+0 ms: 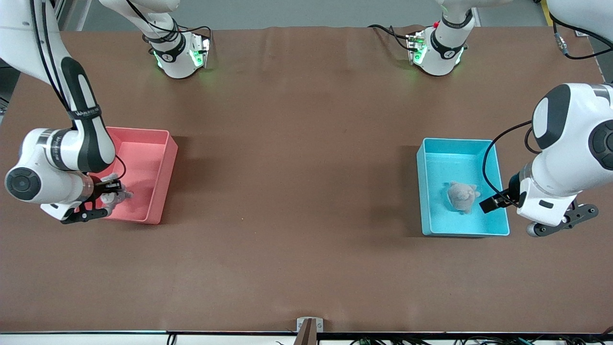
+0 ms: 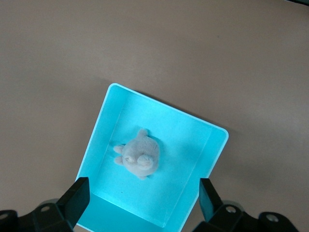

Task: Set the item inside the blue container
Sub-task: 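Lift the Totoro with the right gripper toward the left gripper, then pass the Totoro from the right gripper to the left gripper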

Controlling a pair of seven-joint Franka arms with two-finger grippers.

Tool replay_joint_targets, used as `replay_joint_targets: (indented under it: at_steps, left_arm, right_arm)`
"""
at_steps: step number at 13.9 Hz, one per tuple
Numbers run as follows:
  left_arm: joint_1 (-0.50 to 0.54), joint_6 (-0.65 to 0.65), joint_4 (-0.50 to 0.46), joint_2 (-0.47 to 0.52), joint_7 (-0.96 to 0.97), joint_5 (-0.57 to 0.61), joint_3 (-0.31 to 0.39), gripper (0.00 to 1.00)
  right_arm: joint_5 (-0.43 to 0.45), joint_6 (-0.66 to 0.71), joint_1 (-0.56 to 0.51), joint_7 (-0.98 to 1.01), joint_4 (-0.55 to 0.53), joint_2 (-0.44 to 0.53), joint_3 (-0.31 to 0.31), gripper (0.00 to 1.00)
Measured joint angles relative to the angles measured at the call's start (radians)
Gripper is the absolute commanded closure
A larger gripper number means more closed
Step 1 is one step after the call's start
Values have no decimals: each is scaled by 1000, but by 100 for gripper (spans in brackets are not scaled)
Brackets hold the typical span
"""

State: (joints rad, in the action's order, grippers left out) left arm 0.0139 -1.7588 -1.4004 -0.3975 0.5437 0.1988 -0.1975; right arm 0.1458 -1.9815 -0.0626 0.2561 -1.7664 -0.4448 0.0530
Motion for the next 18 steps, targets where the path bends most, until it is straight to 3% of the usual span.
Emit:
replay_joint_targets:
  at_steps: [4,8,10,12,15,18]
  left_arm:
    - [-4,3,-3,1,5,-1,-82,0]
    - [-20,4,-6,-5,10,-1,-143,0]
    - [-34,4,-8,-11,10,-1,-146,0]
    - [-51,4,-9,-18,19,-1,-148,0]
    - [-83,3,-10,-29,101,-1,-149,0]
    - [-102,3,-10,-36,135,-1,-150,0]
  right_arm:
    - [-27,243,171,-179,173,71,-9,87]
    - [-263,265,391,-518,224,66,-15,87]
    - [-386,167,512,-692,231,41,-16,87]
    - [-446,13,654,-886,239,-15,-19,87]
    - [-449,-190,845,-1104,292,-151,-18,87]
    - [-449,-332,940,-1148,334,-264,-14,85]
